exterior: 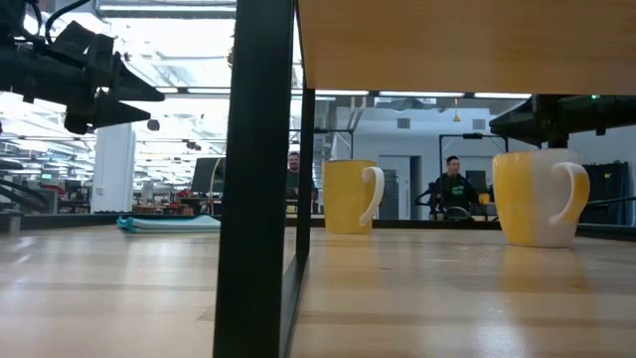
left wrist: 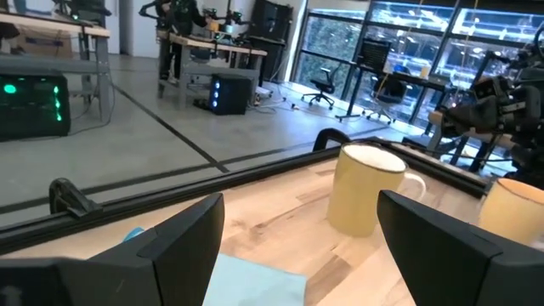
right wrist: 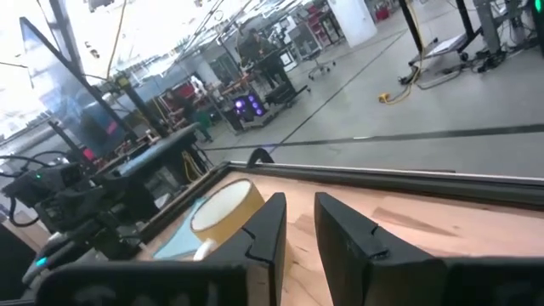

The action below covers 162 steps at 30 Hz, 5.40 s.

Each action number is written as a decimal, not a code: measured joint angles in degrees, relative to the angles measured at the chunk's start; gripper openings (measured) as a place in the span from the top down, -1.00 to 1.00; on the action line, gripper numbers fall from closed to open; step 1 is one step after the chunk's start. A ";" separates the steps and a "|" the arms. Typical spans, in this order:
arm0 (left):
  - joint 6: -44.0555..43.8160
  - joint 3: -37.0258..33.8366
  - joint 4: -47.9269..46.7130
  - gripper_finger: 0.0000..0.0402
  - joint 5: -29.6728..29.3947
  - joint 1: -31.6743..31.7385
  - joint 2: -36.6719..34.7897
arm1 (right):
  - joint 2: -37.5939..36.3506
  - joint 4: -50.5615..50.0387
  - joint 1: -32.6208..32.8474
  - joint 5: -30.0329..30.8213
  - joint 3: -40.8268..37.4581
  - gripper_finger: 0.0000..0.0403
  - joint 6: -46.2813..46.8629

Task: Stack small to large cups/mugs on shelf
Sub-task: Put the yellow mug on the shelf

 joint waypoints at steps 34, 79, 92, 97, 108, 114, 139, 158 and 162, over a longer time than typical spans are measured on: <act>0.96 -0.07 0.00 -0.50 0.13 0.00 0.00 | 26.33 -51.34 12.49 3.24 50.47 0.57 -35.83; 0.65 -0.15 0.73 -0.50 0.13 -0.02 0.01 | 34.47 -53.74 15.45 1.86 52.93 -0.18 -36.33; 2.22 -0.13 0.56 -0.50 0.09 -0.01 0.00 | 36.48 -66.13 16.73 7.42 52.94 -0.18 -42.68; 4.82 -0.11 0.51 -0.50 0.09 0.00 0.00 | 37.94 -68.89 22.70 8.11 52.92 -0.18 -42.20; 7.11 -0.11 0.46 -0.50 0.09 0.00 0.01 | 44.20 -67.91 40.50 16.87 52.92 -0.18 -42.18; 7.55 -0.11 0.44 -0.50 0.09 0.00 0.00 | 49.07 -67.73 45.81 19.88 52.92 -0.18 -36.26; 18.24 -0.09 0.42 -0.50 0.09 0.00 0.00 | 69.45 -65.79 47.28 22.41 52.92 -0.09 -31.83; 18.28 -0.09 0.44 -0.50 0.09 0.00 0.00 | 77.89 -65.03 47.19 22.49 51.63 0.22 -32.29; 18.28 -0.09 0.54 -0.50 0.09 -0.01 0.01 | 78.31 -65.30 47.17 22.51 51.61 0.47 -33.54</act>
